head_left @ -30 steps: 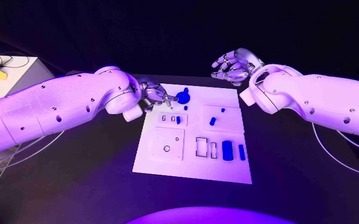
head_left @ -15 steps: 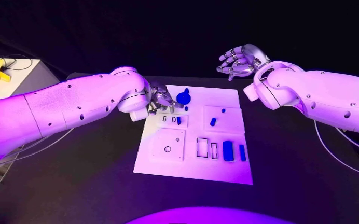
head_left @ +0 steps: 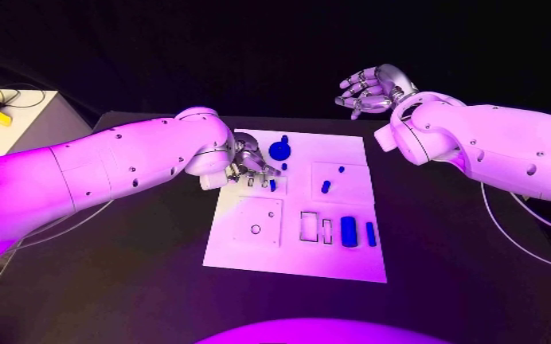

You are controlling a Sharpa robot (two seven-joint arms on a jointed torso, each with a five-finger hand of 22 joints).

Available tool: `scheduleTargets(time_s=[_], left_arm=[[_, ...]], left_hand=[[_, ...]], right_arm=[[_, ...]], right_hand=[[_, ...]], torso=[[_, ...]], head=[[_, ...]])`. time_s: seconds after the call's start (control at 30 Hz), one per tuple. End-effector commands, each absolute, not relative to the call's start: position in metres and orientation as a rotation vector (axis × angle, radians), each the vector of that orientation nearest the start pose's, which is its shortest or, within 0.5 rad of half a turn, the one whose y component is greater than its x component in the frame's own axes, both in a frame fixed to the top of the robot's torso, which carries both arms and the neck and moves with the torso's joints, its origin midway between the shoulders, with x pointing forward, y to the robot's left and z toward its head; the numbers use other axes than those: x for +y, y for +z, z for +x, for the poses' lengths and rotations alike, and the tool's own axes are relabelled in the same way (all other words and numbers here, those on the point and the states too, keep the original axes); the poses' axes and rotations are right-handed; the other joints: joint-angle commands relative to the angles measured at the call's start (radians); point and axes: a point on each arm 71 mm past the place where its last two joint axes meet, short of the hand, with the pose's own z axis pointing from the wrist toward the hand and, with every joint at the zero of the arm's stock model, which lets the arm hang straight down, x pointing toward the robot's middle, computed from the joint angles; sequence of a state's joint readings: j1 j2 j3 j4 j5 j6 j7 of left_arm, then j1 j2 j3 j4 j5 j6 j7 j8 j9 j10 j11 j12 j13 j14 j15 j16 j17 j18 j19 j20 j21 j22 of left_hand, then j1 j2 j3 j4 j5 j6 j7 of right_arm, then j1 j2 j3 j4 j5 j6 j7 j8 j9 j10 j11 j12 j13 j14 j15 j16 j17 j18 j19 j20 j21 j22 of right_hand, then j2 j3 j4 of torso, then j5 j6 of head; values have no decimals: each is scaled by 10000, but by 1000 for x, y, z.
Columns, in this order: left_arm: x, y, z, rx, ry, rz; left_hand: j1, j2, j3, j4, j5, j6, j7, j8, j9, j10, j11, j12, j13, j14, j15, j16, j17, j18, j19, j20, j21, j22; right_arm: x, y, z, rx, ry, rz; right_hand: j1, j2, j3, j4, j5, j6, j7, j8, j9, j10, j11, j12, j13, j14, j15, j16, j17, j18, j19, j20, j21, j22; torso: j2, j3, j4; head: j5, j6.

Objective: Assemble the parts on the task board

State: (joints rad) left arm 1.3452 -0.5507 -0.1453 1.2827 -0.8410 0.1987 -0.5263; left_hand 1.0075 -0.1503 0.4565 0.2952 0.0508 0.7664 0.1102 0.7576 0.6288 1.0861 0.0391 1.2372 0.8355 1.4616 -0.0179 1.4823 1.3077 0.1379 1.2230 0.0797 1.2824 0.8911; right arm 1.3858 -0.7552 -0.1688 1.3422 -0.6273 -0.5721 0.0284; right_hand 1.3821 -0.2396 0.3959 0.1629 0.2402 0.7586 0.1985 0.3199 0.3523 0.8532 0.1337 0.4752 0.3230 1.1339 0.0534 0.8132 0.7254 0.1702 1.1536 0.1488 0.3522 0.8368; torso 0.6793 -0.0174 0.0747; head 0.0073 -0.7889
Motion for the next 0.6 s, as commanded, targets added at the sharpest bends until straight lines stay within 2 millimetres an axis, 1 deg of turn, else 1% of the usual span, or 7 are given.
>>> scheduleTargets(time_s=[0.03,0.2,0.37,0.47,0.6], left_arm=[[131,-208,517,24606,-4989,-1561],[128,-209,516,24696,-5010,-1436],[125,-212,516,24832,-4963,-1331],[126,-214,516,24880,-4914,-1333],[127,-216,517,24866,-4879,-1405]], left_hand=[[-97,17,-71,-15,27,-77,-4,42,21,-82,3,-66,-22,-34,-34,-51,106,-79,-101,2,-54,-23],[-92,24,-69,-16,28,-87,-2,41,30,-102,4,-78,-42,-37,-33,-53,104,-77,-110,3,-61,-36],[-69,39,-61,-22,28,-107,1,40,53,-117,7,-82,-44,-44,-30,-56,100,-77,-117,6,-65,-39],[-21,60,-39,-29,29,-131,5,42,88,-147,11,-95,-64,-52,-26,-59,95,-76,-130,11,-73,-51],[80,87,8,-38,31,-168,12,46,151,-171,18,-95,-64,-64,-20,-62,89,-69,-161,19,-93,-88]], right_arm=[[-232,-139,542,14647,8711,6132],[-231,-139,543,14638,8708,6128],[-229,-139,544,14652,8737,6122],[-228,-140,545,14677,8770,6109],[-226,-141,545,14714,8792,6109]], right_hand=[[106,10,-66,21,-60,49,143,-7,-16,39,53,-50,-37,-78,3,-48,-29,113,64,-2,-80,-35],[133,30,-121,50,-50,63,143,-2,-36,79,55,-61,-159,-145,10,-130,-142,114,53,7,-209,-164],[136,43,-141,67,-46,65,142,-1,-44,87,57,-65,-204,-164,15,-161,-185,113,50,11,-258,-214],[152,56,-165,81,-42,55,139,-4,-57,75,60,-76,-265,-204,24,-200,-239,110,30,19,-330,-283],[157,60,-171,85,-38,52,140,-5,-60,74,61,-77,-282,-216,26,-210,-254,109,24,21,-351,-303]], torso=[[1,-8,9],[23,-8,11],[26,-12,16],[33,-9,21],[29,-15,19]], head=[[-8,-21],[-12,-18],[-3,-43],[-26,-62],[-39,-72]])
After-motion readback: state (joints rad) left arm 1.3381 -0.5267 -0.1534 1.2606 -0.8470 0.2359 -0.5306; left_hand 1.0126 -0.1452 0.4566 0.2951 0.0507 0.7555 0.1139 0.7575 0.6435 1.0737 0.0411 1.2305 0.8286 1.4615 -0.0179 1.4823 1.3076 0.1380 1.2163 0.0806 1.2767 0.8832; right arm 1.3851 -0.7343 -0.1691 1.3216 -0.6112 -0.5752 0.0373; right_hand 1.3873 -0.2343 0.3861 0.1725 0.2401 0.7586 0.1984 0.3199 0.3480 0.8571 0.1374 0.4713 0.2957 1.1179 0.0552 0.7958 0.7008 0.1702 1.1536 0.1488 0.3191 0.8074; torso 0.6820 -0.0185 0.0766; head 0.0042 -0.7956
